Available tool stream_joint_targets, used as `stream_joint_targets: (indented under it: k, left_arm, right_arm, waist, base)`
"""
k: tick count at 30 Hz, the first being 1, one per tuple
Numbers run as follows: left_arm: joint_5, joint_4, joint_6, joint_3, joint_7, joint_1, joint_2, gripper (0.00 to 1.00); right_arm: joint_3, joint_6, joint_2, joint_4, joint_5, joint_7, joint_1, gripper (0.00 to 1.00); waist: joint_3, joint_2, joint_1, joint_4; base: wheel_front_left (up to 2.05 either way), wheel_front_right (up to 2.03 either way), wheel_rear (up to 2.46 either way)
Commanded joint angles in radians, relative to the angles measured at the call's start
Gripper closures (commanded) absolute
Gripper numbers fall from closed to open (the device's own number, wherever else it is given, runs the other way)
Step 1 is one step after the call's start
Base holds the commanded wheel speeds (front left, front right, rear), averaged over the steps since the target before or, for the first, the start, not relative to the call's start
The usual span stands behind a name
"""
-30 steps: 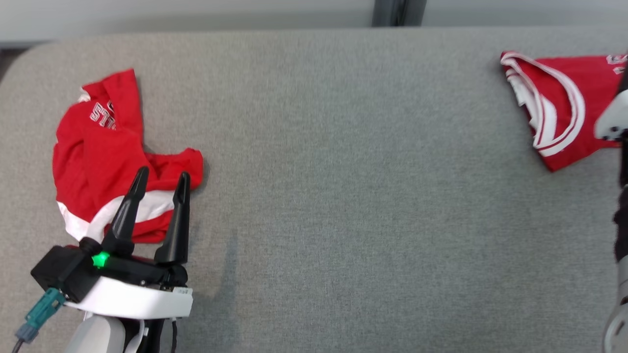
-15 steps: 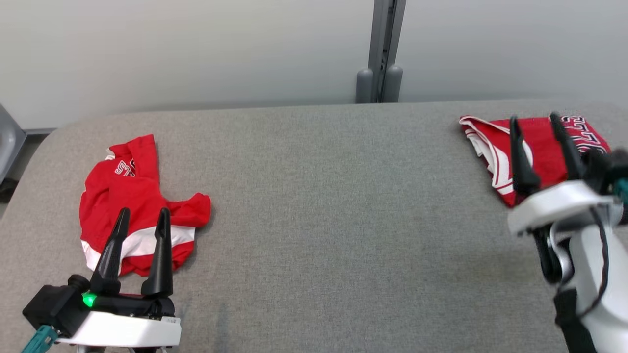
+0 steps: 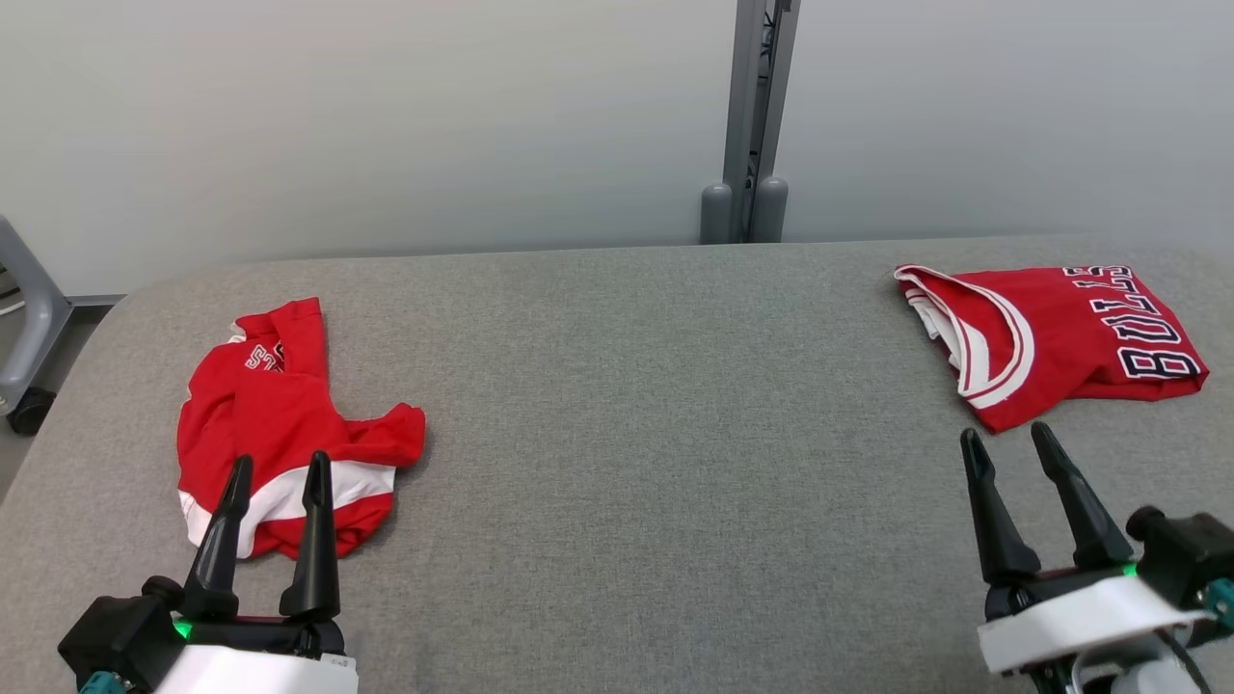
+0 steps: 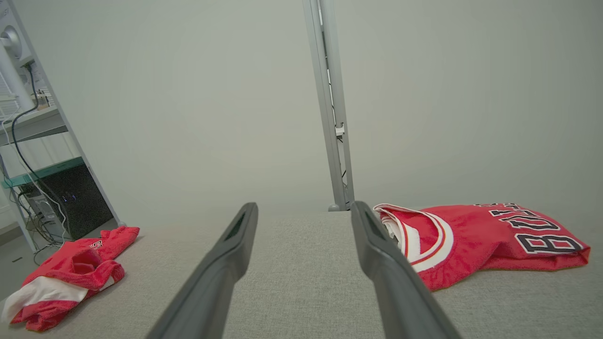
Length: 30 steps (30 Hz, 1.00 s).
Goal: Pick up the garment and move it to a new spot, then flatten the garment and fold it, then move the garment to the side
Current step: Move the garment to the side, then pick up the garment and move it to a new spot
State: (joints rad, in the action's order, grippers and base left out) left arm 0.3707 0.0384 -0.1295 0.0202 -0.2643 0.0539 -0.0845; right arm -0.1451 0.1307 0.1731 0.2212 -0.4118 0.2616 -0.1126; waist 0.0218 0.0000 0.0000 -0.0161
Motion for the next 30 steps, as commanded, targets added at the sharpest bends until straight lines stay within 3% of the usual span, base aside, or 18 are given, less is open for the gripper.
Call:
stream_joint_targets:
  k: [1,9,30]
  left_arm:
    - [-0.004,0.005,-0.002,0.005,0.0,0.006,0.0,0.0]
    - [-0.002,0.017,-0.002,0.002,0.0,0.016,0.015,0.0]
    - [-0.012,0.04,-0.002,-0.01,0.0,0.0,0.014,0.0]
  right_arm:
    - [0.009,0.0,0.0,-0.022,0.013,0.005,0.028,0.0]
    - [0.042,0.0,-0.046,-0.07,0.087,0.005,0.121,0.0]
    - [0.033,0.0,-0.064,-0.09,0.109,0.005,0.107,0.0]
  waist:
    - [0.003,0.0,0.0,-0.005]
    - [0.002,0.0,0.0,-0.013]
    - [0.002,0.0,0.0,-0.041]
  base:
    - [0.0,0.0,0.0]
    - [0.0,0.0,0.0]
    - [0.0,0.0,0.0]
